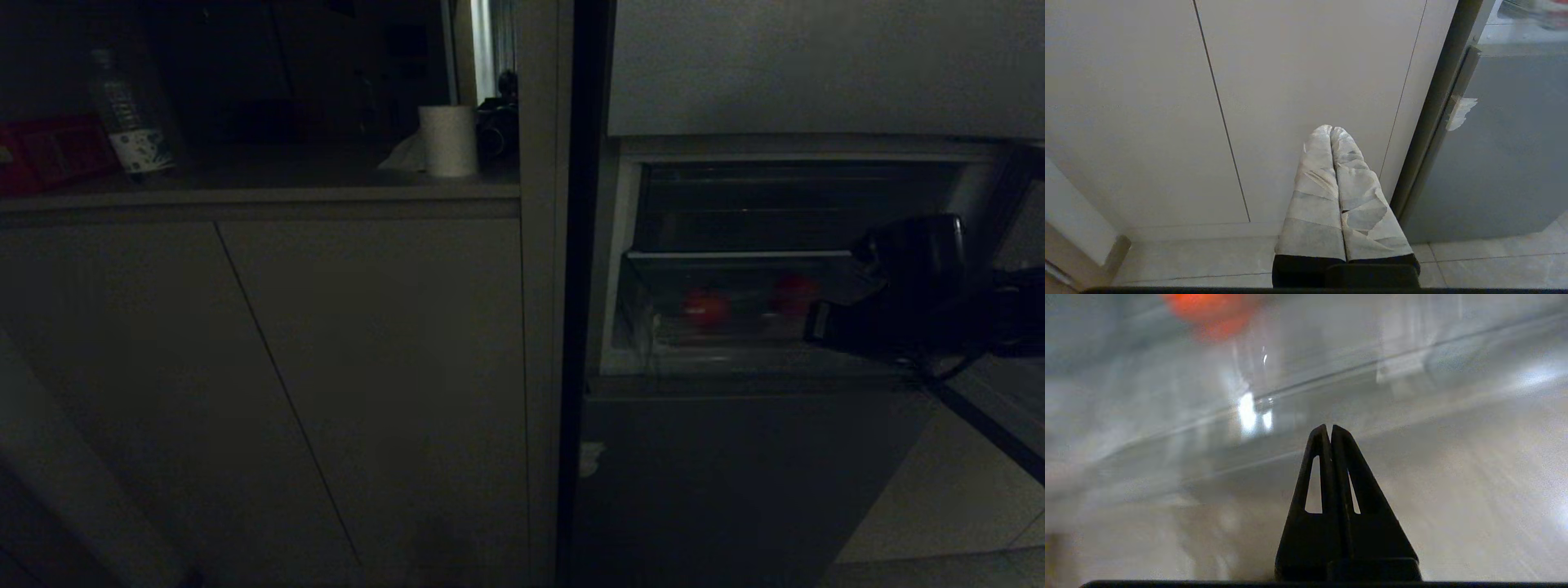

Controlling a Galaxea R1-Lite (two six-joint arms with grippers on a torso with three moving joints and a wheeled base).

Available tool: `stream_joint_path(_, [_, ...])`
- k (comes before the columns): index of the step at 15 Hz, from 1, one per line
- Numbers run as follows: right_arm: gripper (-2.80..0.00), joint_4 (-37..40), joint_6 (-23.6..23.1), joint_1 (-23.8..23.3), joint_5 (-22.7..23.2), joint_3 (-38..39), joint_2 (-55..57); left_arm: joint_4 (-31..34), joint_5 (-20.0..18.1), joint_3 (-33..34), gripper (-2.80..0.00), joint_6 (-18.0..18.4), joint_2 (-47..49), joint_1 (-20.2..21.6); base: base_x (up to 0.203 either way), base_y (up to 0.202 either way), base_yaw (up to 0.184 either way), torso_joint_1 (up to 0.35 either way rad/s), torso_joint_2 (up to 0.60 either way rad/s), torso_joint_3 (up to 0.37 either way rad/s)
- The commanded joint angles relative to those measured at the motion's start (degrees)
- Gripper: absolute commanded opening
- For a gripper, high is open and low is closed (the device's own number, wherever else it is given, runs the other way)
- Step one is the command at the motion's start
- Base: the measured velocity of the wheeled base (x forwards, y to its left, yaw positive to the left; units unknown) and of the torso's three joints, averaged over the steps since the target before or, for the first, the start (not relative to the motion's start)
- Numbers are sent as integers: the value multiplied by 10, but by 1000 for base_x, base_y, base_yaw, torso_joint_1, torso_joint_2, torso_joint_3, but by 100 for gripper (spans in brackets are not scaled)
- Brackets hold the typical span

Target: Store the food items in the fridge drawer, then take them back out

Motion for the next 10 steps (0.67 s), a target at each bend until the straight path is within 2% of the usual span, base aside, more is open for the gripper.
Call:
stream_joint_path(1, [-280,-64,6,8,18,68,-14,0,0,0,-280,0,0,0,0,0,0,0,0,0])
stream_joint_path(6, [-280,-87,3,10,59,238,-233,0,0,1,-280,-1,0,0,0,0,0,0,0,0])
stream_joint_path(10, [-280,-87,-21,10,72,371,-477,0,0,0,-280,0,0,0,0,0,0,0,0,0])
